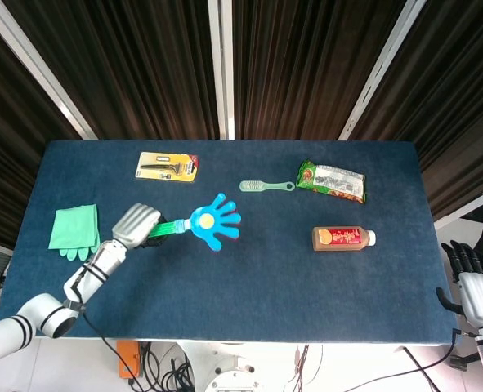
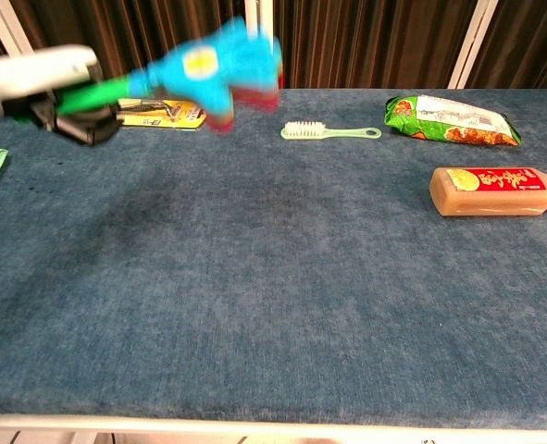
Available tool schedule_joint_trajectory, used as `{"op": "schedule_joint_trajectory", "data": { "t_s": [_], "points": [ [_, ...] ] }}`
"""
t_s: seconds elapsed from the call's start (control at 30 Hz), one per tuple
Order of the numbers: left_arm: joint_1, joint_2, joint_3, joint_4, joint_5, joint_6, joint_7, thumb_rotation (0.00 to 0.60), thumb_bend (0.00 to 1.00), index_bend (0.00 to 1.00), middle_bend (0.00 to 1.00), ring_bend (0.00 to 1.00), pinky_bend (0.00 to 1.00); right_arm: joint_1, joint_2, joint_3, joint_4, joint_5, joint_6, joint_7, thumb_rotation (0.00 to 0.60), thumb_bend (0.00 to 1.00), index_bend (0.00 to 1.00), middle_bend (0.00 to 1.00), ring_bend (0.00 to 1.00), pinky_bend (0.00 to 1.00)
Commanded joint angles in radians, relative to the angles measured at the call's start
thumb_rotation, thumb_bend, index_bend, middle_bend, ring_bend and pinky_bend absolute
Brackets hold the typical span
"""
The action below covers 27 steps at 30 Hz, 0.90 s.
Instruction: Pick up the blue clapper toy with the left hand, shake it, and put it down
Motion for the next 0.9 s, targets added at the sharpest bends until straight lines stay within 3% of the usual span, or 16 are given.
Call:
{"op": "schedule_joint_trajectory", "data": {
  "t_s": [0.03, 0.1, 0.23, 0.33, 0.63, 0.7, 0.77, 0.83, 0.87, 0.9],
  "points": [
    [-0.046, -0.036, 0.086, 0.075, 0.032, -0.117, 0.323, 0.600, 0.61, 1.00, 1.00, 1.00, 1.00, 0.000, -0.001, 0.000, 0.004, -0.008, 0.005, 0.010, 0.600, 0.28, 0.00, 0.03, 0.00, 0.00],
    [-0.045, -0.032, 0.081, 0.054, 0.012, -0.118, 0.305, 0.600, 0.61, 1.00, 1.00, 1.00, 1.00, 0.000, -0.003, -0.002, 0.011, -0.024, 0.016, 0.024, 0.600, 0.29, 0.00, 0.03, 0.00, 0.00],
    [-0.024, -0.007, 0.032, -0.105, -0.125, -0.172, -0.034, 0.600, 0.61, 1.00, 1.00, 1.00, 1.00, -0.002, -0.006, -0.006, 0.015, -0.043, 0.029, 0.028, 0.600, 0.31, 0.00, 0.03, 0.00, 0.00],
    [-0.024, 0.010, 0.003, -0.142, -0.141, -0.168, -0.196, 0.600, 0.61, 1.00, 1.00, 1.00, 1.00, -0.002, -0.007, -0.007, 0.015, -0.041, 0.027, 0.026, 0.600, 0.32, 0.00, 0.03, 0.00, 0.00],
    [-0.032, -0.060, -0.021, -0.079, -0.164, -0.099, -0.084, 0.600, 0.59, 1.00, 1.00, 1.00, 1.00, 0.009, -0.018, -0.006, 0.013, -0.032, 0.004, 0.010, 0.600, 0.31, 0.00, 0.03, 0.00, 0.00],
    [-0.027, -0.101, -0.036, -0.047, -0.171, -0.049, -0.028, 0.600, 0.55, 1.00, 1.00, 1.00, 1.00, 0.009, -0.018, -0.006, 0.015, -0.029, 0.002, 0.011, 0.600, 0.31, 0.00, 0.03, 0.00, 0.00],
    [-0.018, -0.139, -0.046, -0.016, -0.170, 0.004, 0.018, 0.600, 0.45, 1.00, 1.00, 1.00, 1.00, 0.008, -0.017, -0.005, 0.016, -0.028, 0.005, 0.014, 0.600, 0.31, 0.00, 0.03, 0.00, 0.00],
    [-0.019, -0.150, -0.036, 0.000, -0.159, 0.016, 0.054, 0.539, 0.36, 0.87, 0.95, 0.92, 0.89, 0.007, -0.015, -0.003, 0.016, -0.032, 0.012, 0.017, 0.600, 0.31, 0.00, 0.03, 0.00, 0.00],
    [-0.024, -0.141, -0.026, -0.004, -0.156, -0.001, 0.068, 0.458, 0.31, 0.66, 0.83, 0.77, 0.73, 0.006, -0.015, -0.003, 0.017, -0.035, 0.017, 0.017, 0.600, 0.31, 0.00, 0.02, 0.00, 0.00],
    [-0.031, -0.125, -0.015, -0.015, -0.155, -0.027, 0.084, 0.416, 0.29, 0.53, 0.73, 0.67, 0.62, 0.006, -0.015, -0.002, 0.017, -0.039, 0.023, 0.017, 0.600, 0.31, 0.00, 0.01, 0.00, 0.00]
  ]
}}
